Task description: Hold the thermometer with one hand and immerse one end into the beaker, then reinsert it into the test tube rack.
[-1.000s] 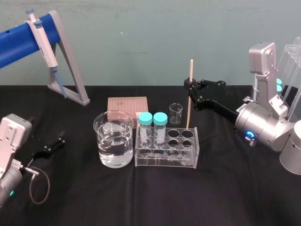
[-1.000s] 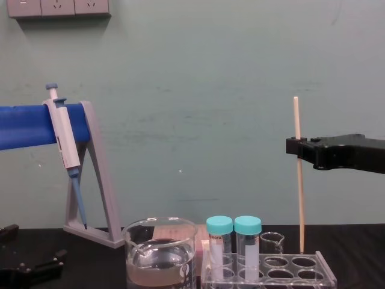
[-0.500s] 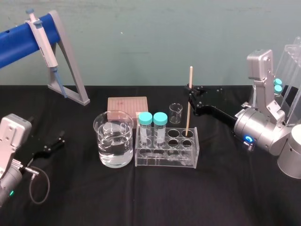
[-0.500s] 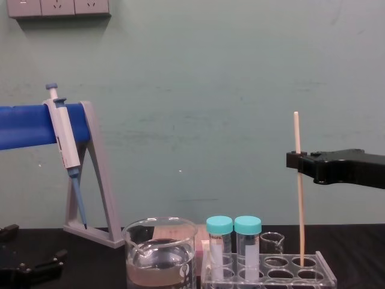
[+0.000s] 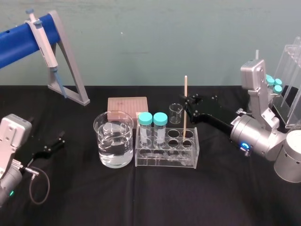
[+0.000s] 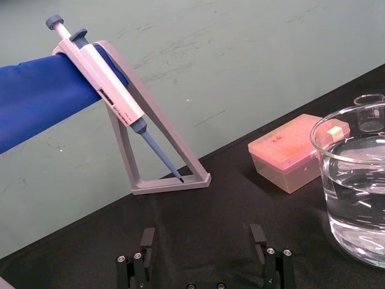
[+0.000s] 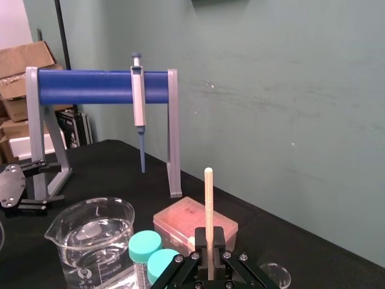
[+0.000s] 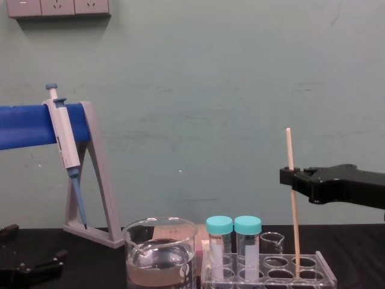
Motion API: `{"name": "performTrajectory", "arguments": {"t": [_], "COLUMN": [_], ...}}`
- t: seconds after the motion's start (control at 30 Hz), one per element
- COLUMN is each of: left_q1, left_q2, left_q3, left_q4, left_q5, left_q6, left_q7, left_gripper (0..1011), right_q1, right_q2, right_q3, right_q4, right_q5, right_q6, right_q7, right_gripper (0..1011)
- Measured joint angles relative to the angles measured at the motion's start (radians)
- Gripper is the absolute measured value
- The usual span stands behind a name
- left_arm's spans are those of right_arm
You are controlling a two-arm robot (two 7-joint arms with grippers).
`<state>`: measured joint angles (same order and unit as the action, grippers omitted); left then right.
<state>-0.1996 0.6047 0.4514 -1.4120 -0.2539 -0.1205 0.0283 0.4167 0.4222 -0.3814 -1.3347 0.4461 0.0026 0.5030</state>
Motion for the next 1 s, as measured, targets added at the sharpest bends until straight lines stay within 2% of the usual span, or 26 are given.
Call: {"name": "performTrajectory", "arguments": {"t": [0.57, 1.0], "left_q1": [0.0, 0.0], "left_q2": [0.0, 0.0], "left_q3": [0.0, 0.0], "left_q4": [0.0, 0.0], "left_q5": [0.0, 0.0], "left_q6": [0.0, 0.0], "left_q7": [0.0, 0.0], "left_gripper": [1004, 1004], "right_q1": [0.003, -0.004], "right_q2": [-0.015, -0.02], "right_q3": [0.0, 0.0], "right_q4": [0.056, 0.071], "right_q5": [-0.01, -0.02], "right_q6": [-0.013, -0.007], "right_q7": [0.005, 0.001], "right_gripper": [53, 54]}}
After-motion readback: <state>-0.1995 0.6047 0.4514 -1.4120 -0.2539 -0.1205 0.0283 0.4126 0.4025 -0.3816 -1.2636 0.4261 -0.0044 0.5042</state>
